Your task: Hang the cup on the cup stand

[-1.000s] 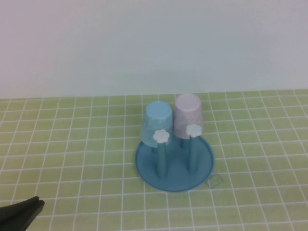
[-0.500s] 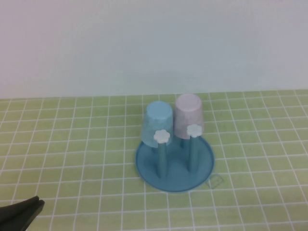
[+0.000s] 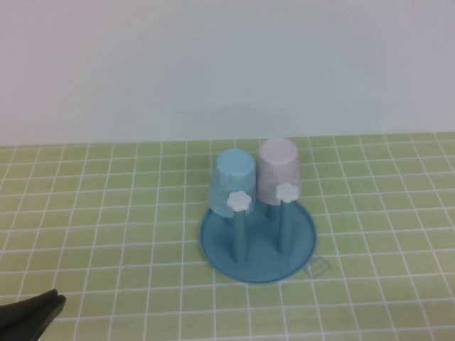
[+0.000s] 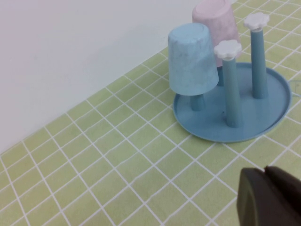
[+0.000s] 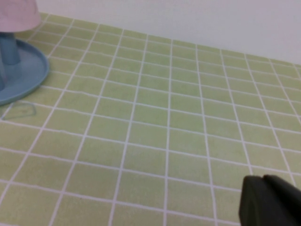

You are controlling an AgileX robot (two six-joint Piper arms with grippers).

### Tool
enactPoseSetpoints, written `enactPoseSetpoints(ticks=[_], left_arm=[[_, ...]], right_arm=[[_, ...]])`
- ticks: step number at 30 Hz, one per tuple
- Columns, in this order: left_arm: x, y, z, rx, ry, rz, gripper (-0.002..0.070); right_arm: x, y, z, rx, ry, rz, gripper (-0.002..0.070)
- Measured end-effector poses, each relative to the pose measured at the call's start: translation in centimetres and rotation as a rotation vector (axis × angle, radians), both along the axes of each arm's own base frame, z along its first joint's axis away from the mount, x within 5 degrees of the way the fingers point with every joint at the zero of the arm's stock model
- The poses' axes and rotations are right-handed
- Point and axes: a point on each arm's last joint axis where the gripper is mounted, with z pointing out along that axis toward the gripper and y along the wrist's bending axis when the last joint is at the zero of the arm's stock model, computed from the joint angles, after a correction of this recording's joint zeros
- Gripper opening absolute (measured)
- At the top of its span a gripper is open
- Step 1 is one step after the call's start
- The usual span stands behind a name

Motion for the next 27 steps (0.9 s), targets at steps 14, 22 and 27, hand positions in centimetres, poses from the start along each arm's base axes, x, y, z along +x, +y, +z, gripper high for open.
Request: enactPoseSetpoints(ticks=[14,22,27], left_arm=[[0.00,0.00,0.00,0.000,0.000,0.000,0.0000],[0.00,0.00,0.00,0.000,0.000,0.000,0.0000],[0.00,0.00,0.00,0.000,0.000,0.000,0.0000]], right_arm=[[-0.03,0.14,0.01,0.000,0.003,0.028,-0.0001],[-0.03,0.14,0.01,0.000,0.003,0.028,-0.0001],[-0.04,0.14,-0.01,0.000,0.005,0.028,-0.0001]])
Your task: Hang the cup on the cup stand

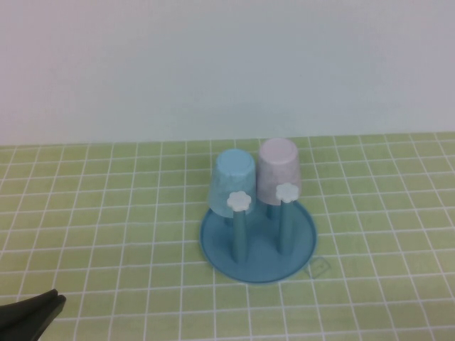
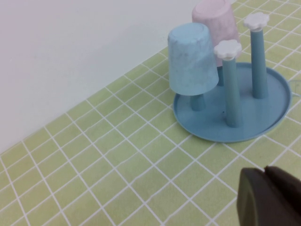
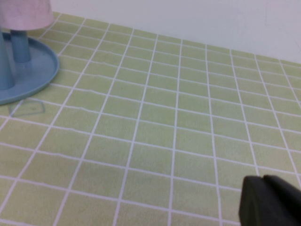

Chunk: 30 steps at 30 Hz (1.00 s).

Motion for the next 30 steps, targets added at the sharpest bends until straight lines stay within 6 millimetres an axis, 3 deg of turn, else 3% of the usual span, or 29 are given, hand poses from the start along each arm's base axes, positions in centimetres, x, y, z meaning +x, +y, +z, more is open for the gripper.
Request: enactPoseSetpoints(ticks=[9,18,23,26,30], left_arm=[[0.1,0.1,-0.9,-0.015,0.026,0.027,0.0000],[0.3,1.4,1.7,-0.332,-0.165,0.193,0.0000],[-0.9,2.8,2.1,-0.506,-0.306,0.305,0.0000],[-1.8,3.5,0.8,-0.534,-0.347,0.368,0.0000],[-2.5,4.0,-3.2,-0.619,-0.271,0.461,0.0000]], right_arm=[[0.0,0.0,0.0,0.000,0.000,0.000,-0.0001],[0.0,0.0,0.0,0.000,0.000,0.000,-0.0001],[0.0,0.0,0.0,0.000,0.000,0.000,-0.0001],[0.0,0.0,0.0,0.000,0.000,0.000,-0.0001],[0.0,0.0,0.0,0.000,0.002,0.000,-0.0001]])
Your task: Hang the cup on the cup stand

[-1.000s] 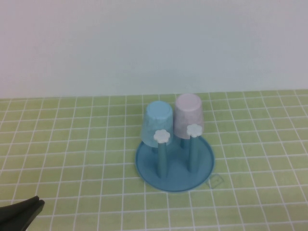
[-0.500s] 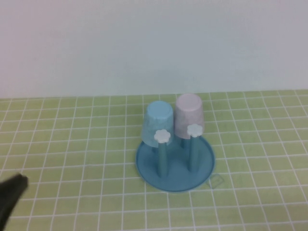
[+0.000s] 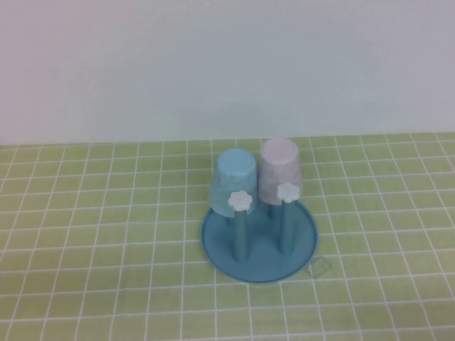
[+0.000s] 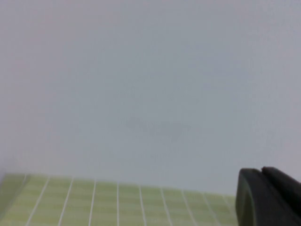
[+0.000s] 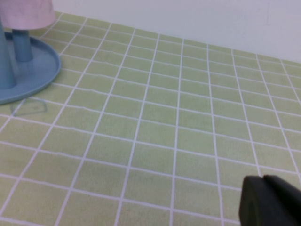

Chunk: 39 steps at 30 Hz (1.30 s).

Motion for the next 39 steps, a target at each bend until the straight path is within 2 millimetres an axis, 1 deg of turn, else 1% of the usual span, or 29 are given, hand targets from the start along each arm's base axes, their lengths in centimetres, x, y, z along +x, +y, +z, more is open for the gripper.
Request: enactPoseSetpoints(ticks=[3,6,12,15,18,21,25,39], left_arm=[[-0.3,0.1,-2.7,-0.007,0.080,0.010,0.0000],[0.0,0.0,-4.5,0.052,0.176,0.009,0.0000],[0.3,0.0,-6.7,0.129,0.239,0.007,0.0000],[0.2,0.0,-7.1,0.171,0.287,0.008,0.0000],[0.2,0.1,-7.2,0.247,0.285,0.015,0.0000],[0.2,0.2,-7.2,0.286,0.285,0.017,0.0000],[0.1,0.2,-7.9,0.280,0.359,0.007,0.0000],[0.1,0.2,-7.9,0.284,0.357,0.008,0.0000]], right_arm=[[0.0,0.0,0.0,0.000,0.002,0.000,-0.0001],[0.0,0.0,0.0,0.000,0.002,0.000,-0.0001],[0.0,0.0,0.0,0.000,0.004,0.000,-0.0001],[0.0,0.0,0.0,0.000,0.004,0.000,-0.0001],[0.0,0.0,0.0,-0.001,0.004,0.000,-0.0001],[0.0,0.0,0.0,-0.001,0.004,0.000,-0.0001],[0.0,0.0,0.0,-0.001,0.004,0.000,-0.0001],[0.0,0.0,0.0,-0.002,0.003,0.001,-0.0001]])
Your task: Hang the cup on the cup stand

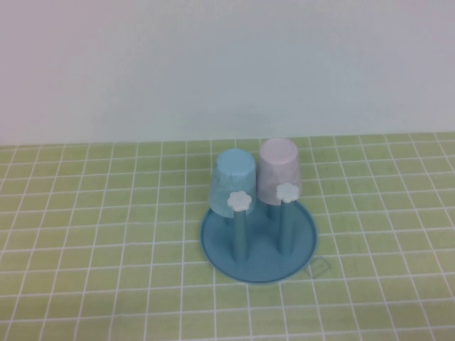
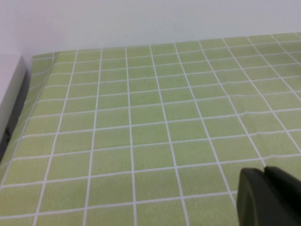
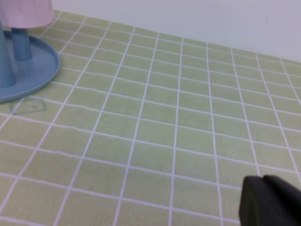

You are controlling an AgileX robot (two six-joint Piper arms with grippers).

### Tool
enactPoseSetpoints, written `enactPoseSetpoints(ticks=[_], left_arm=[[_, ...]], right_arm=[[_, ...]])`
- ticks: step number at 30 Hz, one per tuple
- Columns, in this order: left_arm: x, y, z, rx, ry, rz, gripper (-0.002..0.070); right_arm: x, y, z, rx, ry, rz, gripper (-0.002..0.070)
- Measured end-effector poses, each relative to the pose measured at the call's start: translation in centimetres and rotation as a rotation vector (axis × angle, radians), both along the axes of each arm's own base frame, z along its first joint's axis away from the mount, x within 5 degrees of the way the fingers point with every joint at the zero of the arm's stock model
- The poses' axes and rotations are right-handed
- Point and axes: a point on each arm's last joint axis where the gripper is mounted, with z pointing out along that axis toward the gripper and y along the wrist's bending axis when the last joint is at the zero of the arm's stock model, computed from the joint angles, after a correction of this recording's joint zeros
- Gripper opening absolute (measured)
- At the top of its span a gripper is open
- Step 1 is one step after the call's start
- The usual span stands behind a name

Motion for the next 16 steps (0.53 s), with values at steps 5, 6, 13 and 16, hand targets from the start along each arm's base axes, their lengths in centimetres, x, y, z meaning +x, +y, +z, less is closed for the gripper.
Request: enactPoseSetpoints(ticks=[5,6,13,16], left_arm=[[-0.01,0.00,-0.04,0.000,0.005,0.000,0.0000],[-0.01,0.00,-0.05,0.001,0.006,0.000,0.0000],[-0.01,0.00,-0.05,0.001,0.006,0.000,0.0000],[-0.01,0.00,-0.05,0.001,0.006,0.000,0.0000]], right_arm=[[0.00,0.00,0.00,0.000,0.000,0.000,-0.0001],[0.00,0.00,0.00,0.000,0.000,0.000,-0.0001],[0.00,0.00,0.00,0.000,0.000,0.000,-0.0001],[0.00,0.00,0.00,0.000,0.000,0.000,-0.0001]])
